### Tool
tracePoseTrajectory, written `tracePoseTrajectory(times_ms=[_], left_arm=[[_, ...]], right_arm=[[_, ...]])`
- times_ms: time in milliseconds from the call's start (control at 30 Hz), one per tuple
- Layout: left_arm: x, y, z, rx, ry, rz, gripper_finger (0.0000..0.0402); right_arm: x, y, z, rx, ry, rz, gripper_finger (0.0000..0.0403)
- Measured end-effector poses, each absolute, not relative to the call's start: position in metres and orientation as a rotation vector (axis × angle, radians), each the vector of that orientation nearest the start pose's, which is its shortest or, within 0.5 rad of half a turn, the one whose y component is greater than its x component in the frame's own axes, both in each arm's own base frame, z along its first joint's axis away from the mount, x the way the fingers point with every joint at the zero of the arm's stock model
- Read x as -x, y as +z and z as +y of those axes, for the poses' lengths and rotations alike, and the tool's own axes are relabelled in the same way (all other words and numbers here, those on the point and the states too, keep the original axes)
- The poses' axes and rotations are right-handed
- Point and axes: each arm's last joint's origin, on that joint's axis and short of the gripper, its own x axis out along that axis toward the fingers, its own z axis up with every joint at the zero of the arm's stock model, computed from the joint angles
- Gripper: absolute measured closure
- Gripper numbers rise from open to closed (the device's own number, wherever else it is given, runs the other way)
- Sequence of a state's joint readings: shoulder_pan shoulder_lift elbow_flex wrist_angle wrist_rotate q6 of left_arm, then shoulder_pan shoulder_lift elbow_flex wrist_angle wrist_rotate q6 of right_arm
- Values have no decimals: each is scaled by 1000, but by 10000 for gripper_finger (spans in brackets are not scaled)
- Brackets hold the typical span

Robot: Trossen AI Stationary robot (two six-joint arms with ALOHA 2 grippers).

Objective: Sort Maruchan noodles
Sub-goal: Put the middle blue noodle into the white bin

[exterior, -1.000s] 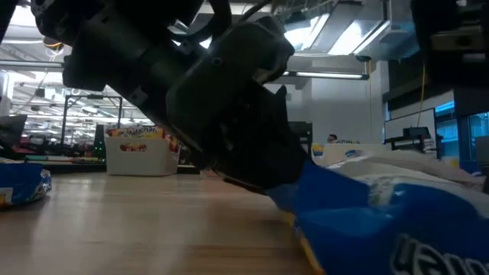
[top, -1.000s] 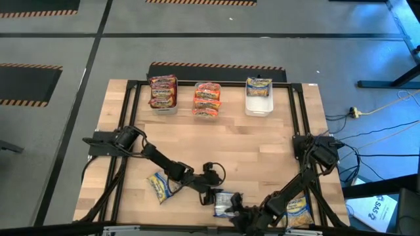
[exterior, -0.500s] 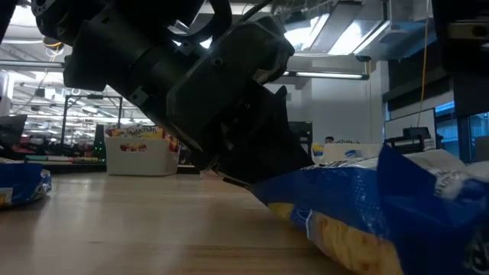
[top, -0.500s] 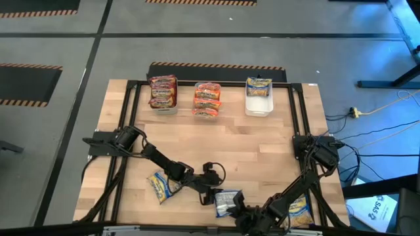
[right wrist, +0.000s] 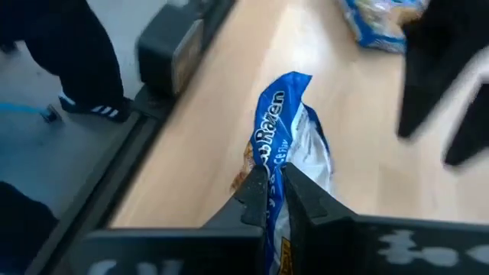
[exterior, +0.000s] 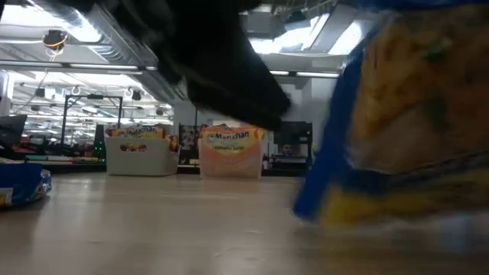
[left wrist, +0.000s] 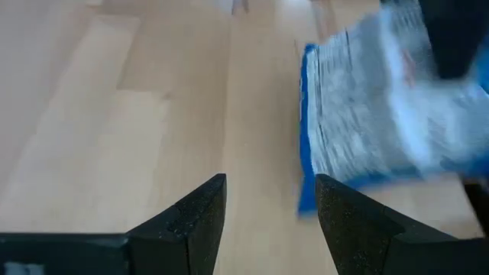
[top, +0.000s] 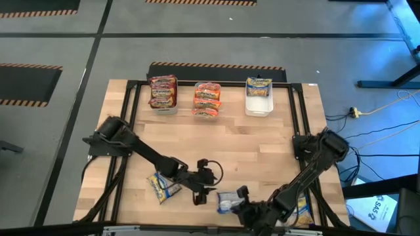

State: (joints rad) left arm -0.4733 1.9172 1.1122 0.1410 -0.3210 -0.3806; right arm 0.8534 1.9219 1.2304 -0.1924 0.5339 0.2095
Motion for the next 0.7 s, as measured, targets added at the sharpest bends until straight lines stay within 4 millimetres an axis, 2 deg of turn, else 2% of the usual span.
tracePoseTrajectory(times_ms=[133,233,467,600,700], left_arm=[[-347,181,-175,55,-31,616,208],[-342,191,-180,19,-50,579,208],[-339,200,-195,-22,-151,496,202],[-339,200,-195,1,-152,506,173],[-340,199,-193,25,-235,532,149]], right_arm=[[-272,199,274,260,241,718,402],[-277,209,262,182,266,753,402],[-294,222,231,88,206,776,402],[-297,233,218,51,218,781,403],[-292,245,213,40,230,775,401]])
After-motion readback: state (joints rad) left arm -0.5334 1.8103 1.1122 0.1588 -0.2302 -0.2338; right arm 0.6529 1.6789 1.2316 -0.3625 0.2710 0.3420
